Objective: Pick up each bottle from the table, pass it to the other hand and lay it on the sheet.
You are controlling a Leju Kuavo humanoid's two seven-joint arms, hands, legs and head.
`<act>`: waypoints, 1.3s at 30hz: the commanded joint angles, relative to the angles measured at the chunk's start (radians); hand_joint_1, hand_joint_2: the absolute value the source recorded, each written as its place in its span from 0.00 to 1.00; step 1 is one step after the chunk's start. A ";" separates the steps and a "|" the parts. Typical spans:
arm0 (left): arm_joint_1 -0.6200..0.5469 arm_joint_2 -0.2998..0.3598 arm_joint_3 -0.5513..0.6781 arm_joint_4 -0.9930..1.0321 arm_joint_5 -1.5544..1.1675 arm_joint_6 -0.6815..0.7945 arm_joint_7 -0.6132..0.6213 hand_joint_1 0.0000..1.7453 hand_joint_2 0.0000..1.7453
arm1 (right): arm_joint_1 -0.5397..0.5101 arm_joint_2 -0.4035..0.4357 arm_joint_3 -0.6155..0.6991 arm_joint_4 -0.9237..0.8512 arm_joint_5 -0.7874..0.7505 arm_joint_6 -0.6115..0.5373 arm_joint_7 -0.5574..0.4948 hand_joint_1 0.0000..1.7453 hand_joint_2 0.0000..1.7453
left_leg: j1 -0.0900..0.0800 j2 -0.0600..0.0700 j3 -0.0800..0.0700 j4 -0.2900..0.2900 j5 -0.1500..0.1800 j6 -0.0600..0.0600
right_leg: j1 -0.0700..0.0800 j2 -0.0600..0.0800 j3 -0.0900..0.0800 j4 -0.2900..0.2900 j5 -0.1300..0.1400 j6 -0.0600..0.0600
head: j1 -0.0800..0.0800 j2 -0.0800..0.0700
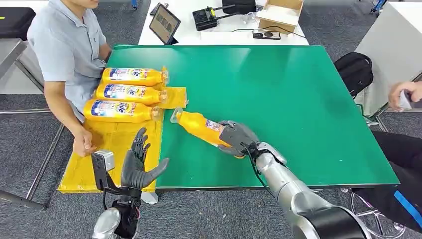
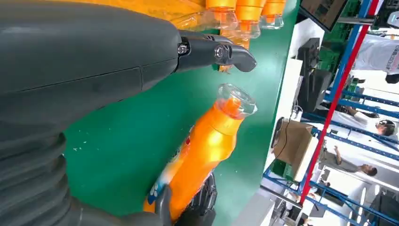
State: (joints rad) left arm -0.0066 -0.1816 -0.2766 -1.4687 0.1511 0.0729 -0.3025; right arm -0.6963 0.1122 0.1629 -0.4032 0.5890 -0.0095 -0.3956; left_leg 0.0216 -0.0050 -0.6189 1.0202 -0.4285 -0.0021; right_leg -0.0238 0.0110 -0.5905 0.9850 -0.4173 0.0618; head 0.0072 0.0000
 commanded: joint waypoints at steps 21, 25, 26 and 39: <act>0.006 0.043 -0.055 0.112 0.129 -0.141 0.039 0.00 1.00 | 0.197 0.060 0.076 -0.456 -0.271 -0.002 -0.189 1.00 1.00 | 0.000 0.001 0.002 -0.001 -0.001 0.001 | 0.000 0.000 0.002 -0.001 -0.001 -0.003 | 0.000 0.000; -0.001 0.034 -0.057 0.124 0.134 -0.136 0.040 0.00 1.00 | 0.194 0.056 0.108 -0.464 -0.289 -0.011 -0.179 1.00 1.00 | 0.000 0.001 -0.001 -0.001 -0.001 0.000 | 0.000 0.000 -0.001 0.000 -0.001 -0.002 | 0.000 0.000; -0.003 0.033 -0.057 0.124 0.134 -0.135 0.040 0.00 1.00 | 0.192 0.053 0.112 -0.461 -0.295 -0.014 -0.180 1.00 1.00 | 0.000 0.001 0.002 -0.001 -0.001 0.001 | 0.000 -0.001 0.001 0.000 -0.001 -0.003 | 0.000 0.000; -0.018 0.024 -0.074 0.066 0.120 -0.167 -0.014 0.00 1.00 | 0.206 0.043 0.177 -0.455 -0.316 -0.035 -0.203 1.00 1.00 | 0.000 0.000 0.000 -0.001 -0.001 0.001 | 0.000 -0.002 0.000 0.000 -0.001 -0.002 | 0.000 0.000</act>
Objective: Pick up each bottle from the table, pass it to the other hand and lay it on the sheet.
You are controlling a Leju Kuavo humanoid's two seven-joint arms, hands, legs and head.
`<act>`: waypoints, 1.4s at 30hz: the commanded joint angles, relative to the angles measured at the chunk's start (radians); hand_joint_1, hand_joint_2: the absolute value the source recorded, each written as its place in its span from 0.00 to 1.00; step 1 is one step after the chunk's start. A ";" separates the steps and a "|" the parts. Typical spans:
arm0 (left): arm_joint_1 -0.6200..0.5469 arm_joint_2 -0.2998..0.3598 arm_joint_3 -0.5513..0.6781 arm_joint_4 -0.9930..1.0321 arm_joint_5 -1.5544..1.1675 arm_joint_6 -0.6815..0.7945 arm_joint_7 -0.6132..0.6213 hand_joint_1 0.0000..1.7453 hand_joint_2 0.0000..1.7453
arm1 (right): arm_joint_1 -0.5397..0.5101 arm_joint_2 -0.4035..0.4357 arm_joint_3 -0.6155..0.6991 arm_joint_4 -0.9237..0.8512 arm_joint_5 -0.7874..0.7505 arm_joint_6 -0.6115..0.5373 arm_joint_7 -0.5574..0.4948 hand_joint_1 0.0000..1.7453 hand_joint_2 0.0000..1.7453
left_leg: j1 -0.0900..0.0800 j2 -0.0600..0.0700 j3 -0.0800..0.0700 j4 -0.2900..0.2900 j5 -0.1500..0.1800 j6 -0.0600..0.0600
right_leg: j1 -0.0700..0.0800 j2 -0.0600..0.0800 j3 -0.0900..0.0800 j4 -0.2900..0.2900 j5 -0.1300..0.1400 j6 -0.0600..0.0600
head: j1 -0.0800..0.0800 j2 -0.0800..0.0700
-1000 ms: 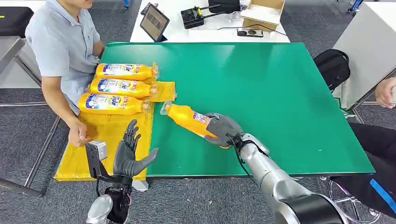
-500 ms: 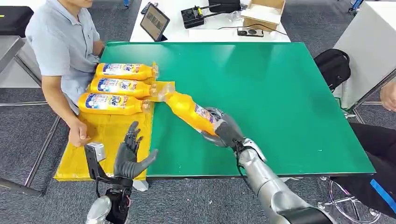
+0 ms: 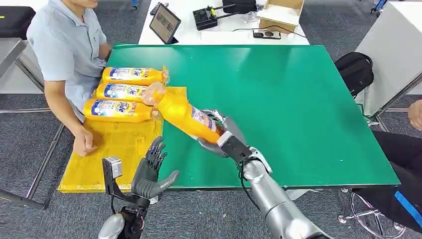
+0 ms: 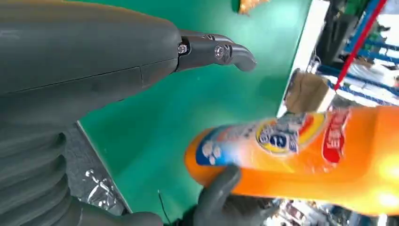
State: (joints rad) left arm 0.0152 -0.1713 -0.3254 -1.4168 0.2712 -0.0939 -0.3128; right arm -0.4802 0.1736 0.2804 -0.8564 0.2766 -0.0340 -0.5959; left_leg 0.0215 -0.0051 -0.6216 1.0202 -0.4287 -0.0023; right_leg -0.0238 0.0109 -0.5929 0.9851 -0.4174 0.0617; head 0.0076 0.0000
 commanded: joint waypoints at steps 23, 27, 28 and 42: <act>-0.073 -0.039 -0.019 -0.059 0.076 0.137 -0.104 0.00 1.00 | 0.054 0.036 0.206 -0.043 0.005 0.007 -0.010 1.00 1.00 | 0.000 0.000 0.002 0.000 0.000 0.001 | 0.000 0.000 0.001 0.000 0.000 -0.002 | 0.000 0.000; -0.073 -0.029 -0.034 -0.054 0.099 0.107 -0.092 0.00 1.00 | 0.064 0.039 0.229 -0.049 -0.003 0.010 -0.009 1.00 1.00 | 0.000 0.000 0.003 -0.001 -0.001 0.001 | 0.000 -0.001 0.003 0.000 -0.001 -0.002 | 0.000 0.000; -0.070 -0.024 -0.044 -0.057 0.100 0.095 -0.088 0.00 1.00 | 0.063 0.040 0.232 -0.048 -0.005 0.009 -0.010 1.00 1.00 | 0.000 0.000 0.003 -0.001 -0.001 0.001 | 0.001 -0.001 0.003 -0.001 -0.001 -0.002 | 0.000 0.000; -0.057 -0.018 -0.098 -0.011 0.106 0.031 -0.038 0.00 1.00 | 0.049 0.062 0.244 -0.054 -0.020 0.003 -0.023 1.00 1.00 | 0.000 0.000 0.003 -0.001 -0.001 0.001 | 0.001 -0.001 0.003 -0.001 -0.001 -0.003 | 0.000 0.000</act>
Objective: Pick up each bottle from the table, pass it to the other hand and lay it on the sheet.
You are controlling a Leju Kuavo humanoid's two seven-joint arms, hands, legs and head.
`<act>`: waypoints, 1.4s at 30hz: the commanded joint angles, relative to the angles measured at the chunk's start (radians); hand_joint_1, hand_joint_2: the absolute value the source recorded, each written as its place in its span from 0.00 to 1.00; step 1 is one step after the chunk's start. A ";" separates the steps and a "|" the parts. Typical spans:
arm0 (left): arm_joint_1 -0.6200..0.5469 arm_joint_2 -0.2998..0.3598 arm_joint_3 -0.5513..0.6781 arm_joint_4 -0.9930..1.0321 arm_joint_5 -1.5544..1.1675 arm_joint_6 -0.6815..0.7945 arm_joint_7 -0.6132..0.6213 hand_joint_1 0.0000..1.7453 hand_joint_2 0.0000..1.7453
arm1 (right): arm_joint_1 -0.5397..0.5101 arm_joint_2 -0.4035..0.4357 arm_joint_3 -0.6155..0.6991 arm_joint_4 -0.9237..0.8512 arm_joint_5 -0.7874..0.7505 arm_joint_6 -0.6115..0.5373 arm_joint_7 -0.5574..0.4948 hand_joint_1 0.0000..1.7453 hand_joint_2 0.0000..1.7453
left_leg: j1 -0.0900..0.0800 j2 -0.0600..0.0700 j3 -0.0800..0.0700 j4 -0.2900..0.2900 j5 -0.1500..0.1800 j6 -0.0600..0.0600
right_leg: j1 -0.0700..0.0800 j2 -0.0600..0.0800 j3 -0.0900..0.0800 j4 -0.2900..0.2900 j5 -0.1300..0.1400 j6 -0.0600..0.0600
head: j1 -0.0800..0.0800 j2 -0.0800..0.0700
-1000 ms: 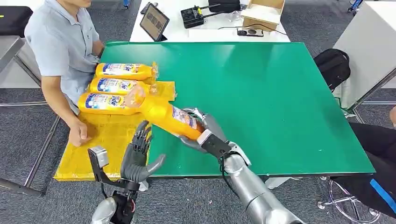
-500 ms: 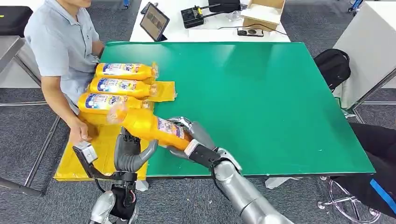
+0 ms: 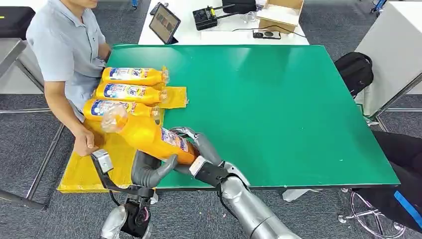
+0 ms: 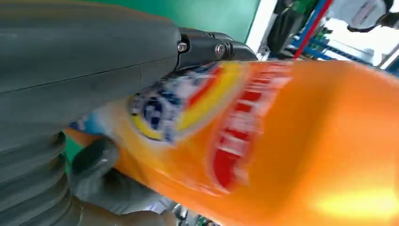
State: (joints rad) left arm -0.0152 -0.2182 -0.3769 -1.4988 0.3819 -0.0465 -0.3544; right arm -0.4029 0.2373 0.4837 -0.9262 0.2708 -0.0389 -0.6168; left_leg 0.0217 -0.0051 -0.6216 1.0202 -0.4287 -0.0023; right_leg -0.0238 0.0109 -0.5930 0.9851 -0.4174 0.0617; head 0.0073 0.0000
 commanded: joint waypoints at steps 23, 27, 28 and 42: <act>-0.068 0.019 -0.013 0.050 -0.025 -0.007 -0.030 1.00 1.00 | -0.023 0.013 0.104 0.106 0.009 0.013 0.001 1.00 1.00 | 0.000 -0.001 0.005 -0.001 -0.001 0.001 | 0.001 -0.003 0.005 -0.001 -0.001 -0.003 | 0.000 0.000; -0.068 0.018 -0.008 0.052 -0.015 -0.005 -0.031 1.00 1.00 | -0.022 0.006 0.112 0.107 0.013 0.017 0.003 1.00 1.00 | 0.000 -0.001 0.003 -0.001 -0.001 0.001 | 0.001 -0.002 0.003 -0.001 -0.001 -0.002 | 0.000 0.000; -0.071 0.019 -0.006 0.053 -0.011 -0.006 -0.030 1.00 1.00 | -0.023 0.002 0.119 0.113 0.021 0.016 0.006 1.00 1.00 | 0.000 -0.001 0.002 -0.001 0.000 0.001 | 0.001 -0.002 0.003 -0.001 -0.001 -0.002 | 0.000 0.000; -0.145 0.062 0.006 0.140 -0.080 0.044 0.012 1.00 1.00 | -0.022 -0.034 0.152 0.067 0.110 -0.085 -0.066 0.00 0.00 | 0.000 -0.002 0.004 -0.001 0.000 0.001 | 0.001 -0.003 0.004 -0.001 -0.001 -0.003 | 0.000 0.000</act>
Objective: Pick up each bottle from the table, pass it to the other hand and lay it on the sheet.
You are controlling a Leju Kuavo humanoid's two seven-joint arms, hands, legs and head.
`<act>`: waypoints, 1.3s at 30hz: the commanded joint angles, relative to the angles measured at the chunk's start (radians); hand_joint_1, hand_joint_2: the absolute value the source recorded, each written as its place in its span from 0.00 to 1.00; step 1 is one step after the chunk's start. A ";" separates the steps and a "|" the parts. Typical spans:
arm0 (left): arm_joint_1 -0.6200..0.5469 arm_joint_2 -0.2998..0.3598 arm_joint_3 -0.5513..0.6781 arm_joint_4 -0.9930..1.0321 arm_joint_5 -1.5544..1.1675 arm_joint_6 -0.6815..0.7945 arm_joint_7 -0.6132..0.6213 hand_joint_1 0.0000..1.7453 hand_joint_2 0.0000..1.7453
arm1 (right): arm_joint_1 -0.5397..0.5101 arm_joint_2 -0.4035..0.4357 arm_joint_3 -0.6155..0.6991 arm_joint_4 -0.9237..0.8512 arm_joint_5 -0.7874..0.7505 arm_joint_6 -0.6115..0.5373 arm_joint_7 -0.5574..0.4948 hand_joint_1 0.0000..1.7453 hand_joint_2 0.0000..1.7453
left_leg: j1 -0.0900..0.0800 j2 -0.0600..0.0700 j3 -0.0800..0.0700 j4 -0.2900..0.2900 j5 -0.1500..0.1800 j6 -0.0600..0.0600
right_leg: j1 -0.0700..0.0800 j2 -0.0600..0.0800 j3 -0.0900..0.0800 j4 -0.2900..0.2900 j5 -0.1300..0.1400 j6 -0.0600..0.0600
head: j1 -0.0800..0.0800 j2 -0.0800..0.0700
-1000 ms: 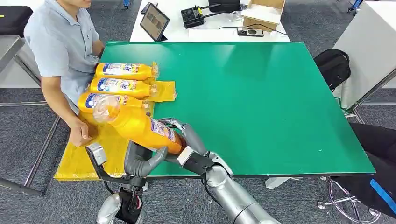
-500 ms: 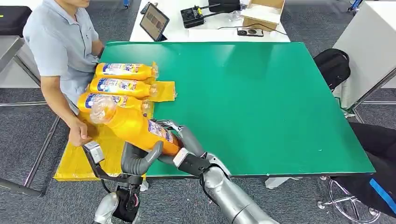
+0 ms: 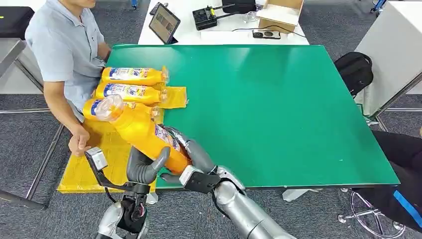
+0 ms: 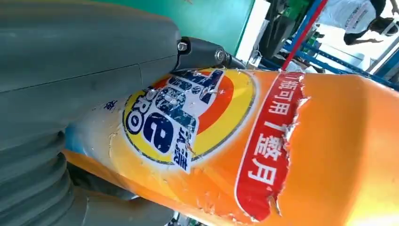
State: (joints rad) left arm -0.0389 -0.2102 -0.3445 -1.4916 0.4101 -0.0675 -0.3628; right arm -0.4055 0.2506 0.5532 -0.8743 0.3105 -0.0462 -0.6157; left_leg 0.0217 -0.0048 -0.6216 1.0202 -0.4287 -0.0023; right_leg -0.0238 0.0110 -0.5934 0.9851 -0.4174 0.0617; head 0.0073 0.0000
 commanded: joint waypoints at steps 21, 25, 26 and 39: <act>-0.451 0.158 0.081 0.493 -0.600 0.227 0.076 1.00 1.00 | 0.004 -0.135 0.171 -0.317 -0.063 -0.360 -0.082 0.00 0.00 | 0.001 -0.002 0.002 0.000 0.001 0.000 | 0.001 -0.003 0.003 0.000 0.001 -0.005 | 0.000 0.000; -0.550 0.188 0.077 0.613 -0.801 0.339 0.080 1.00 1.00 | 0.006 -0.131 0.197 -0.383 -0.070 -0.351 -0.082 0.00 0.00 | 0.001 -0.001 0.001 0.000 0.001 0.000 | 0.001 -0.002 0.001 0.001 0.002 -0.005 | 0.001 0.000; -0.565 0.196 0.074 0.631 -0.829 0.350 0.091 1.00 1.00 | 0.008 -0.130 0.200 -0.394 -0.072 -0.347 -0.082 0.00 0.00 | 0.001 -0.001 0.002 0.000 0.001 0.000 | 0.002 -0.003 0.003 0.002 0.001 -0.006 | 0.000 0.000; -0.565 0.196 0.074 0.631 -0.829 0.350 0.091 1.00 1.00 | 0.008 -0.130 0.200 -0.394 -0.072 -0.347 -0.082 0.00 0.00 | 0.001 0.000 0.002 0.000 0.001 0.000 | 0.001 -0.001 0.002 0.001 0.001 -0.005 | 0.001 0.000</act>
State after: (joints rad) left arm -0.5381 -0.0332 -0.2598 -0.9583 -0.4173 0.2838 -0.2750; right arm -0.3778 0.1560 0.7160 -1.2619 0.2419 -0.3967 -0.6642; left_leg 0.0221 -0.0043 -0.6217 1.0202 -0.4272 -0.0032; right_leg -0.0234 0.0111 -0.5939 0.9863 -0.4156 0.0589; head 0.0080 0.0000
